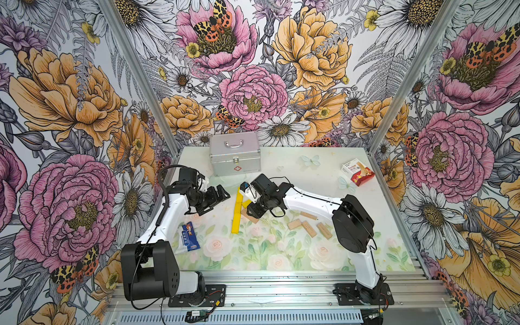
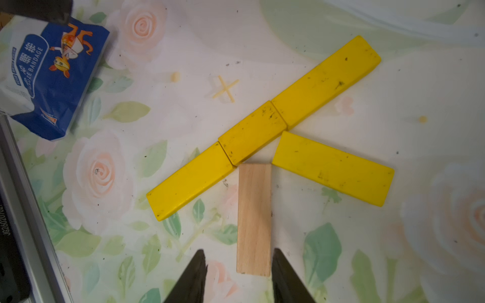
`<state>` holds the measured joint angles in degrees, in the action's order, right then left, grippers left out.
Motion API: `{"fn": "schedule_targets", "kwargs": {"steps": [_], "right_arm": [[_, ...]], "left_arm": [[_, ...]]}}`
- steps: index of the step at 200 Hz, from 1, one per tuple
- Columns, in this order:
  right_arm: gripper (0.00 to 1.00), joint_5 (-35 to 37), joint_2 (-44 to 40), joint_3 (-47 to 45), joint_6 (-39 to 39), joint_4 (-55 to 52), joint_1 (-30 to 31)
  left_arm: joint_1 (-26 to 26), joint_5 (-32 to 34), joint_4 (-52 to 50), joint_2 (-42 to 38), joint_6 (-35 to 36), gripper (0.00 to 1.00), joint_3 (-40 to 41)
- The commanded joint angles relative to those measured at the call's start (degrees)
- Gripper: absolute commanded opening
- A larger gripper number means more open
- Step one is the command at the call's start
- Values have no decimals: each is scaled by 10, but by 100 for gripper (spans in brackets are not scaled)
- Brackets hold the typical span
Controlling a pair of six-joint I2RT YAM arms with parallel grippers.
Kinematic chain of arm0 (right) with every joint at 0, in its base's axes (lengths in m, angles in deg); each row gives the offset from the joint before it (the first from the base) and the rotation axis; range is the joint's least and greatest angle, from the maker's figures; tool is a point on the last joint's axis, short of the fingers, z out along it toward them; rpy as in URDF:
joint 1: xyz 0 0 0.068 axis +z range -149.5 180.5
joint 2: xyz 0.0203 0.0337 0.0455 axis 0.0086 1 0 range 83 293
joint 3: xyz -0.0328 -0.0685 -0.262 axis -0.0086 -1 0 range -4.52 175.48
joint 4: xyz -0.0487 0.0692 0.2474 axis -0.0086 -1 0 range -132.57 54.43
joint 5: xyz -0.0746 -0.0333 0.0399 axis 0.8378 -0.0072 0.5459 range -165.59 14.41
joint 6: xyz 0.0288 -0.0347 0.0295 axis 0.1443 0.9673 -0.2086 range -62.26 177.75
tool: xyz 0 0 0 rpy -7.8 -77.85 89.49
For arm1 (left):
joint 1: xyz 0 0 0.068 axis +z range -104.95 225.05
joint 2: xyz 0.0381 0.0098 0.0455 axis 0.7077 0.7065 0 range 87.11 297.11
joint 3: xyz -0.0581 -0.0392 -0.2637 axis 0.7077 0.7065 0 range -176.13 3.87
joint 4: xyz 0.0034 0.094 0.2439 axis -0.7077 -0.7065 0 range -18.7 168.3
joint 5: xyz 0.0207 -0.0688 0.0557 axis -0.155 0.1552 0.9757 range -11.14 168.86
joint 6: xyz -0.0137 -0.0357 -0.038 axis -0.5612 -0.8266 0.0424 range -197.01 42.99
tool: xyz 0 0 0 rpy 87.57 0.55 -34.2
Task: Assemble the letter k with building blocks
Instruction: Assemble the building block at the center of the board, then pick up the building block from the center of the board.
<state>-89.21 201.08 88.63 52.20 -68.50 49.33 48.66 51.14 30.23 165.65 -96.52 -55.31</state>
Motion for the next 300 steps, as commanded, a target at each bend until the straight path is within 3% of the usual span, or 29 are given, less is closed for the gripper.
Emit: {"fn": "schedule_targets", "kwargs": {"steps": [1, 14, 30, 45, 63, 74, 157, 212, 260, 300], "right_arm": [[45, -13, -15, -10, -3, 4, 2], [50, -16, -21, -13, -4, 4, 2], [68, -18, -30, -20, -5, 5, 2], [74, -15, -39, -25, -6, 5, 2], [93, -11, -51, -31, -8, 5, 0], [98, -8, -60, -38, -8, 5, -1], [99, 7, -165, -118, -26, 6, -31], [99, 2, -295, -215, -36, 22, -123], [99, -2, -375, -304, -50, 35, -224], [99, 7, -419, -348, -76, 35, -310]], "left_arm": [[5, -13, 11, -21, 12, 99, 10], [5, -14, 11, -25, 11, 99, 13], [4, -14, 11, -29, 9, 99, 16], [3, -13, 11, -33, 8, 99, 18], [0, -10, 11, -37, 5, 99, 19], [-7, -8, 11, -40, 4, 99, 18], [-58, -10, 18, -74, -12, 99, 2], [-139, 15, 71, -70, -45, 99, -28], [-232, 32, 90, 11, -66, 99, -109], [-306, 58, 91, 112, -41, 99, -205]]}}
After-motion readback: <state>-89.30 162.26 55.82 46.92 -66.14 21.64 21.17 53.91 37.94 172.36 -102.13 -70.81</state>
